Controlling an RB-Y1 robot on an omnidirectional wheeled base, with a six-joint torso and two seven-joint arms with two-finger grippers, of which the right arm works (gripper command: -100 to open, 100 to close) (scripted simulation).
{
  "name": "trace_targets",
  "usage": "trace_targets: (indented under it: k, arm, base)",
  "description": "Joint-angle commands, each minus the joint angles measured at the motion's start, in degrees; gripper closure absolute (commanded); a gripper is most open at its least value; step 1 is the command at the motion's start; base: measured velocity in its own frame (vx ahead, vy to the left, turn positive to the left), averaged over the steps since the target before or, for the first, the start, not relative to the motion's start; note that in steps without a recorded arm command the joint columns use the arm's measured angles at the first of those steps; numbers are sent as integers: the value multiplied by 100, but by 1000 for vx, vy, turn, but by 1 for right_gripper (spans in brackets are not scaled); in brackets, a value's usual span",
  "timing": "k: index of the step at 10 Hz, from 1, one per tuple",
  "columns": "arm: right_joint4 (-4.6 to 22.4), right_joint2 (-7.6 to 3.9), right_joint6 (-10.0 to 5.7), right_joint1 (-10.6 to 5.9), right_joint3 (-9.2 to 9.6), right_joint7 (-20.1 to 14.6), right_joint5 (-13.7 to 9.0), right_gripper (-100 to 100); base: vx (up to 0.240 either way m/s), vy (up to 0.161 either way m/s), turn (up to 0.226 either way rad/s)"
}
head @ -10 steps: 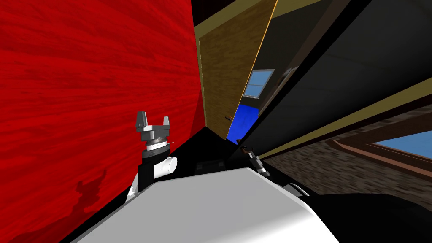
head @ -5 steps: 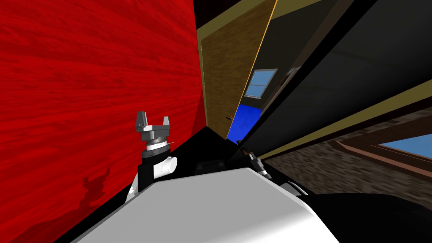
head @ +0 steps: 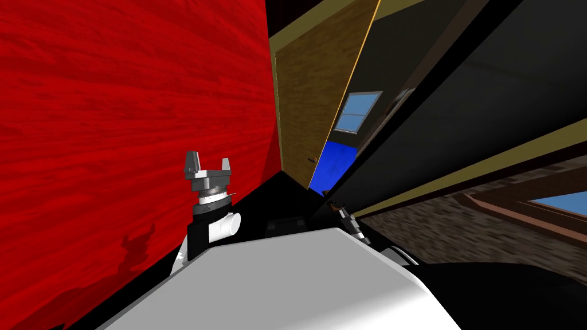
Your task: Pull the door open
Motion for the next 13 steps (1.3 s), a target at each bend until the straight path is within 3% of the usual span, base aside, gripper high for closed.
trace_targets:
  k: [1, 7, 9, 13]
  arm:
    - [0, 0, 0, 0, 0, 0, 0, 100]
    - [-126, 1, 101, 22, 138, -3, -87, 100]
    - [-126, 1, 101, 22, 138, -3, -87, 100]
    - [-169, 2, 58, 41, 236, -3, -149, 100]
  base:
    - [-18, -21, 23]
    - [-193, -41, 159]
    - [-89, -25, 15]
    - [-188, -46, 168]
